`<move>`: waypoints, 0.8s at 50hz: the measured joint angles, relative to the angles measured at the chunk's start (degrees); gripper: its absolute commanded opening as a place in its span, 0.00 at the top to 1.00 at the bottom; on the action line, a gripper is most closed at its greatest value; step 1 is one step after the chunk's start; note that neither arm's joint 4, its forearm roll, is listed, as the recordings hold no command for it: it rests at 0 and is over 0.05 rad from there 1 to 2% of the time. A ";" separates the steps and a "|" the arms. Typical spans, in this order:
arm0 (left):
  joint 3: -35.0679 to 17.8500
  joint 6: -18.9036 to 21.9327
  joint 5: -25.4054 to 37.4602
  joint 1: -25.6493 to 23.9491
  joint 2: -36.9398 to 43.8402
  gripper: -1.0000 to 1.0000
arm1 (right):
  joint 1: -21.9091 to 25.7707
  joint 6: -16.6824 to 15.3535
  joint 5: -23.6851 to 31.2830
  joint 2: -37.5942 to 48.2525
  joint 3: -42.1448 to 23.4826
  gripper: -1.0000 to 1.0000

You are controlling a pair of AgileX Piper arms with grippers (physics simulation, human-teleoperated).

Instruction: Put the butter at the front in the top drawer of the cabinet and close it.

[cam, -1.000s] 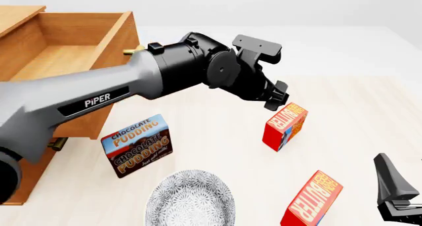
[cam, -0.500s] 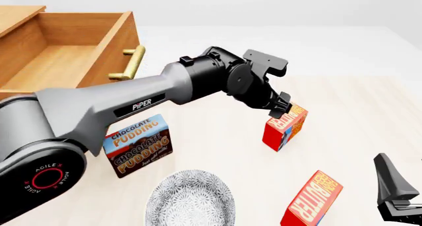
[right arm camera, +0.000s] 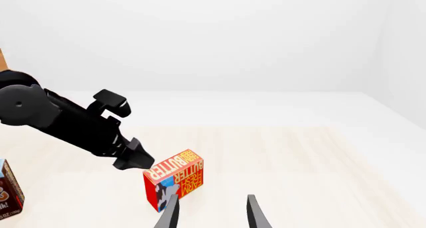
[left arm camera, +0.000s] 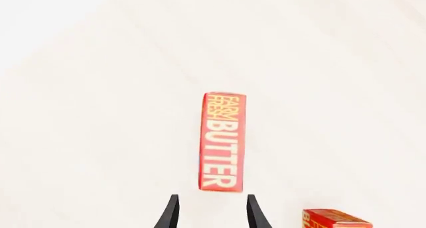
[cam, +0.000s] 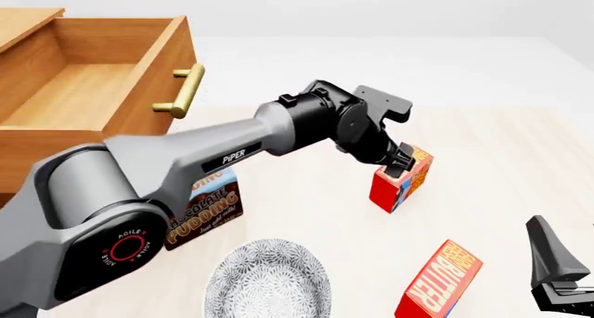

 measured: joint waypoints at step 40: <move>-11.89 0.95 5.75 -1.02 9.65 0.00 | 0.00 0.00 0.00 0.00 0.00 0.00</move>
